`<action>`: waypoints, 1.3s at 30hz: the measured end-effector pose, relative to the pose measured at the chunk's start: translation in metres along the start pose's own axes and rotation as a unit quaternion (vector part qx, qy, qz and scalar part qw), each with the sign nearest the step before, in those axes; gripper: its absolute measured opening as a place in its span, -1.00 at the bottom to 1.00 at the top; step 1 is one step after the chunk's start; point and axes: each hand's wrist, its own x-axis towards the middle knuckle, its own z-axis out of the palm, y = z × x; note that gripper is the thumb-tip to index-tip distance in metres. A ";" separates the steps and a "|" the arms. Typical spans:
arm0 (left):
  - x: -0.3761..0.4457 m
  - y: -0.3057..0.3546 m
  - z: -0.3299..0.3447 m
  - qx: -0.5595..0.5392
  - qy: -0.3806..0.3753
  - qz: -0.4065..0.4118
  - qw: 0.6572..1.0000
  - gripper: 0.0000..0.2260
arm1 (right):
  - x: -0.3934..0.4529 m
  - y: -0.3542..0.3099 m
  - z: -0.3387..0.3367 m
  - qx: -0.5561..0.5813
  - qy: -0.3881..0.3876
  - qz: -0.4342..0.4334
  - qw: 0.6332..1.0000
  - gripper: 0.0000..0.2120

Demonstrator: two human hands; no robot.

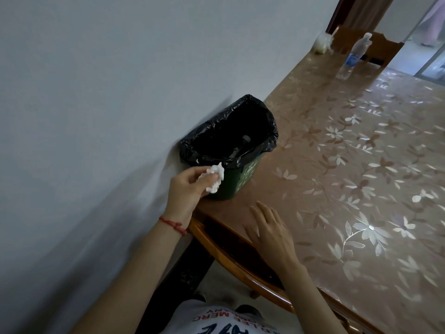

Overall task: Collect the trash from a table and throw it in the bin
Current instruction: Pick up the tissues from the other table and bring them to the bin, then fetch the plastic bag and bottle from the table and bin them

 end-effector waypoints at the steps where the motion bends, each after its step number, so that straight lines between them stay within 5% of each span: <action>1: 0.004 0.009 0.003 0.018 0.000 0.028 0.999 -0.89 | 0.000 0.000 0.000 0.001 -0.001 0.000 1.000 -0.54; 6: 0.036 0.046 0.022 0.078 0.014 0.139 0.987 -0.94 | -0.001 0.000 0.000 0.008 -0.006 0.006 1.000 -0.53; 15: 0.067 0.051 0.036 0.164 0.050 0.131 0.976 -0.70 | -0.005 0.006 0.002 0.028 0.007 0.020 0.999 -0.51; 24: -0.004 -0.019 0.006 0.215 -0.023 0.135 0.967 -0.70 | -0.010 0.014 0.004 0.035 0.019 0.031 0.999 -0.51; 33: -0.016 -0.076 -0.007 0.594 -0.166 0.190 0.764 -0.20 | -0.028 0.018 0.006 0.007 0.026 0.067 0.997 -0.58; 39: -0.009 -0.082 -0.005 0.618 -0.202 0.223 0.726 -0.33 | -0.047 0.022 0.005 0.007 0.037 0.122 0.992 -0.50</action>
